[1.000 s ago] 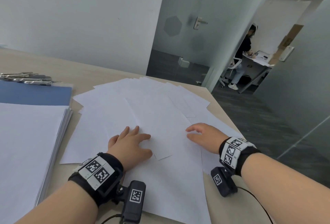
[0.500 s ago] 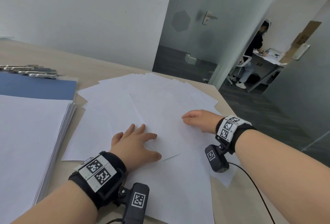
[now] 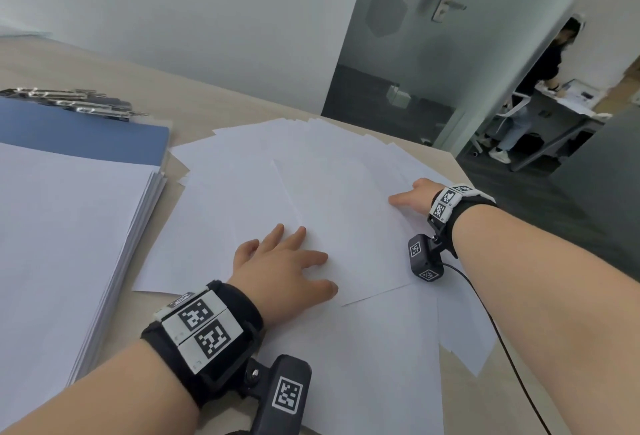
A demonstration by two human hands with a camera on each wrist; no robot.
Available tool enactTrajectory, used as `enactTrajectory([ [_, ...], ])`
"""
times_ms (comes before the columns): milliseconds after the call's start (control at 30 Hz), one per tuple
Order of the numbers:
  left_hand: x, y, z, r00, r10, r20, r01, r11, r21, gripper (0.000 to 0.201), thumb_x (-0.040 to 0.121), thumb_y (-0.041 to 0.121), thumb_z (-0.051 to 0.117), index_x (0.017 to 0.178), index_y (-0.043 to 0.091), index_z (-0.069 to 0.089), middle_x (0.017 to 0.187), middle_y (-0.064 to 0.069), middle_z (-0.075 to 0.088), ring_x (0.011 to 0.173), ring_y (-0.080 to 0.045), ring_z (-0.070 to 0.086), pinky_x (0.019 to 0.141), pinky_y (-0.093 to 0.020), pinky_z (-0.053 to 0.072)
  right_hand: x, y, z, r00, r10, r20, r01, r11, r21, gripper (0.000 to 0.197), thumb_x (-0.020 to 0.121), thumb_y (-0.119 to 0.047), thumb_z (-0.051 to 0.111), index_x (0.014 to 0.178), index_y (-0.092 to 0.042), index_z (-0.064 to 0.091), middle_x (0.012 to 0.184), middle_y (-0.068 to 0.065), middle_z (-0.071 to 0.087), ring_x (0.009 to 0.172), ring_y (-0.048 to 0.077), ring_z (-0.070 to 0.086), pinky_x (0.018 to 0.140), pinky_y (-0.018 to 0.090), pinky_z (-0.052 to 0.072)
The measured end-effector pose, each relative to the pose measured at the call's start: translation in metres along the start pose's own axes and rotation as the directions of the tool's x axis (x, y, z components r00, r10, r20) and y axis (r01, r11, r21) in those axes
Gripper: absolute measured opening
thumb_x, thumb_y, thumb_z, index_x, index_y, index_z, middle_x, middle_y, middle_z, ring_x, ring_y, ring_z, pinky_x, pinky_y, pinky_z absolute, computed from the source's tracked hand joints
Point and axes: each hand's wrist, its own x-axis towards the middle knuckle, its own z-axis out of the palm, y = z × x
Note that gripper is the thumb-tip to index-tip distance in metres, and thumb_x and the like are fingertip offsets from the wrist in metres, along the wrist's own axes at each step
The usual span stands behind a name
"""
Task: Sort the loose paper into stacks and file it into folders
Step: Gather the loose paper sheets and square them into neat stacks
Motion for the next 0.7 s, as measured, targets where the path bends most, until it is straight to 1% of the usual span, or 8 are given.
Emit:
enactTrajectory([
  [133, 0.0, 0.0, 0.001, 1.0, 0.0, -0.007, 0.0, 1.0, -0.011, 0.049, 0.09, 0.062, 0.05, 0.139, 0.057, 0.045, 0.168, 0.017, 0.006, 0.154, -0.007, -0.011, 0.123, -0.04, -0.01, 0.012, 0.002, 0.002, 1.0, 0.021, -0.013, -0.022, 0.999, -0.026, 0.067, 0.077, -0.057, 0.075, 0.119, -0.006, 0.062, 0.11, 0.012, 0.064, 0.1, 0.033, 0.062, 0.085, 0.033, 0.047],
  [233, 0.0, 0.002, 0.0, 1.0, -0.003, -0.008, 0.003, 1.0, -0.012, 0.047, 0.091, 0.061, 0.048, 0.138, 0.057, 0.045, 0.168, 0.017, 0.006, 0.154, -0.007, -0.01, 0.123, -0.04, -0.01, 0.014, 0.002, 0.0, 0.998, 0.062, 0.023, -0.063, 0.998, 0.022, 0.047, 0.081, -0.051, 0.077, 0.085, -0.007, 0.06, 0.101, 0.011, 0.062, 0.09, 0.031, 0.059, 0.08, 0.032, 0.044],
  [267, -0.001, 0.003, 0.0, 1.0, -0.004, -0.007, 0.004, 1.0, -0.012, 0.047, 0.092, 0.061, 0.048, 0.138, 0.057, 0.045, 0.168, 0.017, 0.006, 0.154, -0.007, -0.01, 0.123, -0.041, -0.01, 0.012, 0.001, 0.0, 0.997, 0.076, 0.036, -0.077, 0.996, 0.039, 0.046, 0.082, -0.048, 0.078, 0.082, -0.007, 0.058, 0.101, 0.011, 0.061, 0.09, 0.03, 0.058, 0.08, 0.032, 0.043],
  [333, -0.001, 0.003, -0.001, 1.0, -0.005, -0.004, 0.005, 1.0, -0.016, 0.046, 0.092, 0.061, 0.047, 0.138, 0.057, 0.045, 0.168, 0.018, 0.006, 0.154, -0.007, -0.011, 0.122, -0.041, -0.01, 0.011, -0.002, -0.001, 0.995, 0.086, 0.048, -0.088, 0.995, 0.052, 0.047, 0.083, -0.044, 0.078, 0.101, -0.004, 0.062, 0.107, 0.012, 0.06, 0.094, 0.03, 0.056, 0.082, 0.032, 0.042],
  [400, -0.002, 0.003, -0.001, 1.0, -0.004, -0.004, 0.004, 1.0, -0.019, 0.046, 0.093, 0.06, 0.047, 0.138, 0.057, 0.046, 0.168, 0.018, 0.006, 0.154, -0.007, -0.011, 0.122, -0.04, -0.01, 0.011, -0.005, -0.001, 0.995, 0.086, 0.055, -0.089, 0.995, 0.054, 0.062, 0.081, -0.045, 0.079, 0.124, -0.005, 0.059, 0.115, 0.013, 0.06, 0.098, 0.032, 0.057, 0.085, 0.033, 0.044],
  [533, -0.001, 0.003, -0.001, 1.0, -0.005, -0.006, 0.004, 1.0, -0.031, 0.045, 0.093, 0.06, 0.047, 0.138, 0.056, 0.046, 0.168, 0.018, 0.006, 0.154, -0.006, -0.011, 0.122, -0.04, -0.011, 0.016, -0.007, 0.0, 0.996, 0.082, 0.025, -0.084, 0.989, 0.12, 0.106, 0.052, -0.061, 0.084, 0.134, -0.004, 0.051, 0.121, 0.014, 0.062, 0.103, 0.035, 0.062, 0.091, 0.038, 0.051],
  [567, -0.001, 0.003, -0.001, 1.0, -0.004, -0.007, 0.004, 0.999, -0.032, 0.045, 0.093, 0.06, 0.047, 0.138, 0.056, 0.046, 0.168, 0.018, 0.006, 0.154, -0.006, -0.012, 0.122, -0.04, -0.011, 0.016, -0.008, 0.0, 0.996, 0.084, 0.03, -0.087, 0.988, 0.131, 0.102, 0.053, -0.06, 0.085, 0.13, -0.003, 0.051, 0.117, 0.014, 0.062, 0.102, 0.035, 0.061, 0.089, 0.037, 0.051],
  [700, -0.002, 0.003, -0.001, 1.0, -0.004, -0.006, 0.004, 1.0, -0.029, 0.046, 0.093, 0.06, 0.046, 0.139, 0.056, 0.046, 0.168, 0.018, 0.007, 0.154, -0.006, -0.011, 0.122, -0.04, -0.011, 0.013, -0.008, -0.003, 0.995, 0.087, 0.057, -0.096, 0.98, 0.173, 0.052, 0.082, -0.048, 0.077, 0.108, -0.012, 0.049, 0.101, 0.012, 0.058, 0.099, 0.034, 0.06, 0.082, 0.035, 0.045],
])
